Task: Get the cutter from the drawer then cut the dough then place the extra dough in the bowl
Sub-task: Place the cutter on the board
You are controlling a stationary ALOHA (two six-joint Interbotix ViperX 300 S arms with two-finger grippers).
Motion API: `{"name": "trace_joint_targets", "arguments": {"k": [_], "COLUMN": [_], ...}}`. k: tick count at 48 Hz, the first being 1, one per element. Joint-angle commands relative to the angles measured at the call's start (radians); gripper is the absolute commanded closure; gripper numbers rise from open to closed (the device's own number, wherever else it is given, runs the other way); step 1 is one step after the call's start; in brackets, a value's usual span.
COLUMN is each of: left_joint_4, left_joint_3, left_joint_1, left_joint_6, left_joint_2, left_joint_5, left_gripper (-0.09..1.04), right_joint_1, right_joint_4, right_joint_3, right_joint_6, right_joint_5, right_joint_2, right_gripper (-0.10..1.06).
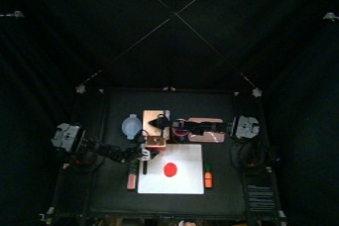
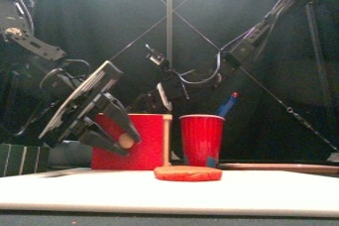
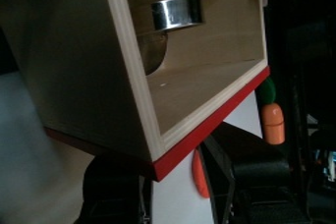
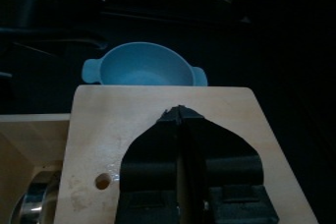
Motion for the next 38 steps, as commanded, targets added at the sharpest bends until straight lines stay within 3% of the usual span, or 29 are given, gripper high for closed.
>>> {"name": "trace_joint_targets", "arguments": {"k": [1, 14, 30, 38], "left_joint_4": [0.008, 0.031, 0.032, 0.046], "left_joint_3": [-0.009, -0.009, -0.003, 0.012], "left_joint_1": [-0.04, -0.028, -0.021, -0.021], "left_joint_6": [0.008, 0.031, 0.037, 0.041], "left_joint_2": [-0.003, -0.003, -0.011, -0.044], "left_joint_5": [0.028, -0.002, -0.02, -0.041], "left_gripper": [0.31, 0.26, 0.08, 0.07], "right_joint_1": [-0.008, -0.008, -0.008, -0.008], "right_joint_4": [0.0, -0.005, -0.003, -0.005], "right_joint_3": [0.002, 0.0, 0.0, -0.002], "right_joint_6": [-0.005, -0.005, -0.003, -0.003], "right_joint_5": [0.017, 0.018, 0.017, 0.017], "right_joint_2": [0.002, 0.002, 0.002, 0.002], "right_gripper": [1.04, 1.04, 1.04, 1.04]}}
